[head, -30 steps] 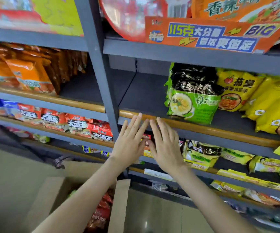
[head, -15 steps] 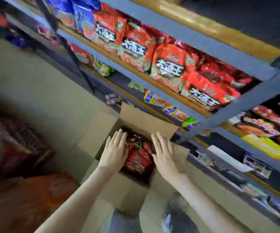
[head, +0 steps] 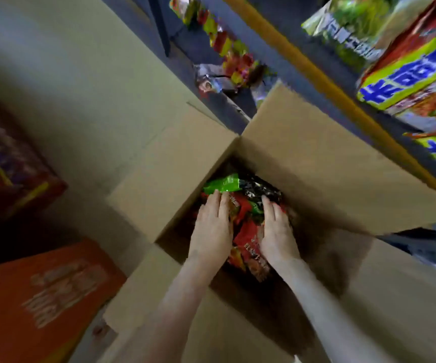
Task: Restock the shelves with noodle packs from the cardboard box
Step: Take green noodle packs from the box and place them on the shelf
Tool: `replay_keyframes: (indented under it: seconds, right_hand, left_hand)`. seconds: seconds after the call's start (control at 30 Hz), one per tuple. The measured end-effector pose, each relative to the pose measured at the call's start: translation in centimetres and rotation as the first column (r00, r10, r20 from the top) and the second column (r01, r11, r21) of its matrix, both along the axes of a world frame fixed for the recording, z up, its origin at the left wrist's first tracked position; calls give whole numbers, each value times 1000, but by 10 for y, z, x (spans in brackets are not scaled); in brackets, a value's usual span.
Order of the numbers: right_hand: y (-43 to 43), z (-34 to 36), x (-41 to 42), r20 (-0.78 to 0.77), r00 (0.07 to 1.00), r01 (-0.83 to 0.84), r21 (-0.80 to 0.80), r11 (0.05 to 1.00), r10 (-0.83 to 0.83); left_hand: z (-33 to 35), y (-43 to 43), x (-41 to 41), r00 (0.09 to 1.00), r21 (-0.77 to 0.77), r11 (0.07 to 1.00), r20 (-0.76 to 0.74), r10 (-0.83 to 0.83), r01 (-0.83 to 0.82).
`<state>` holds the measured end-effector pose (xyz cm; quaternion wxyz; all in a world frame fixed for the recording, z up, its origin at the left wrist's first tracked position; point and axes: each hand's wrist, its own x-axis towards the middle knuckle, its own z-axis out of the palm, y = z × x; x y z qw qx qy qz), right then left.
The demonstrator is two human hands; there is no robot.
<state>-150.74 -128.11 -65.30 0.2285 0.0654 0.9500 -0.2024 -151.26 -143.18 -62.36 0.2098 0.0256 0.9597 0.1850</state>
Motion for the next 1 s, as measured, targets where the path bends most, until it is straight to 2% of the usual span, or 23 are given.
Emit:
replay_keyframes:
  seconds: [0.1, 0.27, 0.37, 0.47, 0.63, 0.73, 0.83, 0.9, 1.0]
  right_hand:
    - [-5, -56, -25, -69, 993, -92, -1, 996, 91]
    - [-24, -121, -67, -124, 952, -271, 91, 958, 280]
    - [-27, -136, -78, -118, 944, -297, 106, 949, 309]
    - [-22, -126, -71, -216, 915, -340, 42, 939, 341]
    - [-5, -39, -43, -344, 854, -399, 50, 916, 391]
    - [5, 36, -21, -423, 809, -416, 76, 906, 407]
    - [13, 117, -4, -477, 772, -408, 135, 903, 420]
    - [20, 172, 7, -483, 783, -371, 143, 918, 392]
    - [33, 249, 26, -489, 850, -221, 7, 975, 196]
  left_hand:
    - [-53, 9, -5, 998, -99, 994, 40, -48, 51]
    - [-102, 11, -9, 997, -141, 989, 66, -45, 54]
    - [-111, 5, -10, 995, -186, 979, 69, -68, 79]
    - [-100, 3, -12, 996, -213, 973, 45, -78, 86]
    - [-48, 10, -16, 979, -256, 948, -21, -203, 191]
    - [10, 21, -11, 946, -213, 927, -31, -322, 308]
    - [77, 22, -4, 906, -129, 932, -226, -359, 338]
    - [125, 24, 0, 863, -59, 928, -348, -365, 369]
    - [198, 29, 9, 819, 9, 925, -468, -332, 380]
